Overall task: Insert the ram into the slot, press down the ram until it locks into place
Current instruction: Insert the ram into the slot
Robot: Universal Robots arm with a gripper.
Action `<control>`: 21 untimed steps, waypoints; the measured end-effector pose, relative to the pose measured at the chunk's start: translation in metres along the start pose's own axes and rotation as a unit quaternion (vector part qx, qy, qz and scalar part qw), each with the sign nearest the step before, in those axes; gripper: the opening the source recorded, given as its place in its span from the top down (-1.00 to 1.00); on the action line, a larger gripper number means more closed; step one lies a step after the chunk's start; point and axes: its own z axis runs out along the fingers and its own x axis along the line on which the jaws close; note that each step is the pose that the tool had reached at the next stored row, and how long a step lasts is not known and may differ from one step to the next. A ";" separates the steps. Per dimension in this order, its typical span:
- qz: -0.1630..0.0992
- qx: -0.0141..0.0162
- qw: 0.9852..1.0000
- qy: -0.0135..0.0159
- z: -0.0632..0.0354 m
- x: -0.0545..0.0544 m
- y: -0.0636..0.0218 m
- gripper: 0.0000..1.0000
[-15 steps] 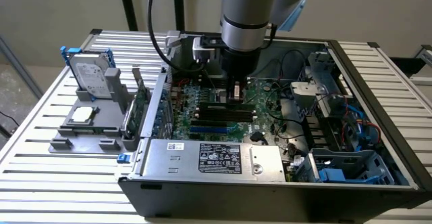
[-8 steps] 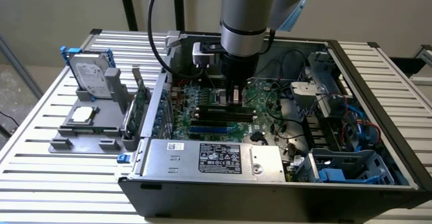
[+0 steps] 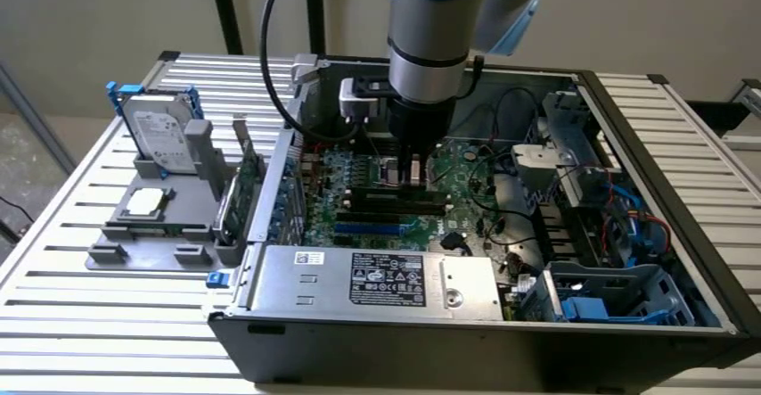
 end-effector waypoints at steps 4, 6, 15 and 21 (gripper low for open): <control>0.000 0.000 1.000 0.000 0.0024 -0.001 -0.0005 0.74; 0.001 0.000 1.000 0.001 0.0037 -0.002 -0.0005 0.74; 0.001 0.000 1.000 0.006 0.0070 -0.003 -0.0006 0.74; 0.001 0.000 1.000 0.006 0.0076 -0.004 -0.0006 0.74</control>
